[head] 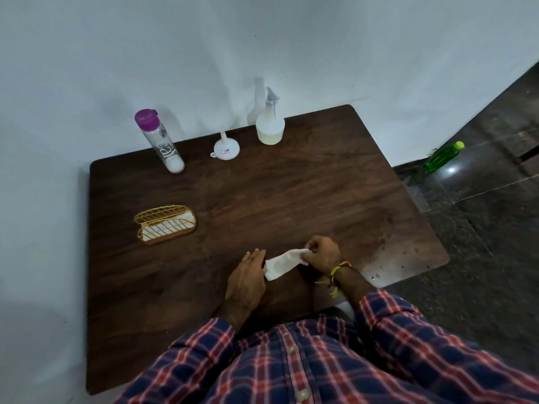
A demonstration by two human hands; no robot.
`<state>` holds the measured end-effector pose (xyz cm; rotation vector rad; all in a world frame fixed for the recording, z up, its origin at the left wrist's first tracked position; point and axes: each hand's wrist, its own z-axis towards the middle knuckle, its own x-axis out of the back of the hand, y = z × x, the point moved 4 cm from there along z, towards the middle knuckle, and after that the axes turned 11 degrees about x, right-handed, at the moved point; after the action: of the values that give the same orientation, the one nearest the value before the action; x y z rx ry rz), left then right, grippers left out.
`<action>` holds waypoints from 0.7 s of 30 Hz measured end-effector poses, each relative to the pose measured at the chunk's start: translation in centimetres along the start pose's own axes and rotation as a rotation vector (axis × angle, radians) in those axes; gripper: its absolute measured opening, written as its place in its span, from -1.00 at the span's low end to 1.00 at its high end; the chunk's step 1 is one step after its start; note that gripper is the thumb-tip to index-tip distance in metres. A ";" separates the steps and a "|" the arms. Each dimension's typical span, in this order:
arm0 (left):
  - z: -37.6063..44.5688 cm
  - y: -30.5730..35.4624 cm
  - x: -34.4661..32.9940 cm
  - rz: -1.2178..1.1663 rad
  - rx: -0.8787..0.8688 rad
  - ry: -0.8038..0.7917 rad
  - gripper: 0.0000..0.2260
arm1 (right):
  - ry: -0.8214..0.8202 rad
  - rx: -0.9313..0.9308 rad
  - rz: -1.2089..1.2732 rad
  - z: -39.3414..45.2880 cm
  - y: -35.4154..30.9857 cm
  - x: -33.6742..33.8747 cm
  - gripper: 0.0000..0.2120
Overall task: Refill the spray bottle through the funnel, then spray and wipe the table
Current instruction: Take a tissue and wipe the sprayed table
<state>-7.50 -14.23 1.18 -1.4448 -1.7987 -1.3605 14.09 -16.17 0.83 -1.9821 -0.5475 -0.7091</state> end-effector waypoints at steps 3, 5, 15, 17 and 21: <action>0.2 0.0 0.1 -0.032 -0.002 -0.011 -0.54 | 0.129 0.010 0.084 -1.0 -0.6 1.2 -0.87; 0.5 0.2 0.0 -0.050 -0.003 -0.008 -0.54 | 0.244 0.024 0.109 -1.8 -0.8 2.4 -0.84; 3.7 8.6 -2.1 -0.130 -0.100 -0.079 -0.55 | 0.624 0.039 -0.023 -4.7 1.0 12.2 -0.86; 4.6 11.6 -2.6 -0.108 -0.150 -0.094 -0.55 | 0.682 0.015 -0.019 -4.5 2.4 14.4 -0.84; 6.8 18.9 -4.3 -0.065 -0.236 -0.078 -0.56 | 0.787 -0.012 0.024 -2.8 6.0 18.9 -0.85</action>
<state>12.77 -10.91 2.57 -1.5907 -1.7953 -1.6152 31.00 -19.72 10.91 -1.5381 -0.0403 -1.3750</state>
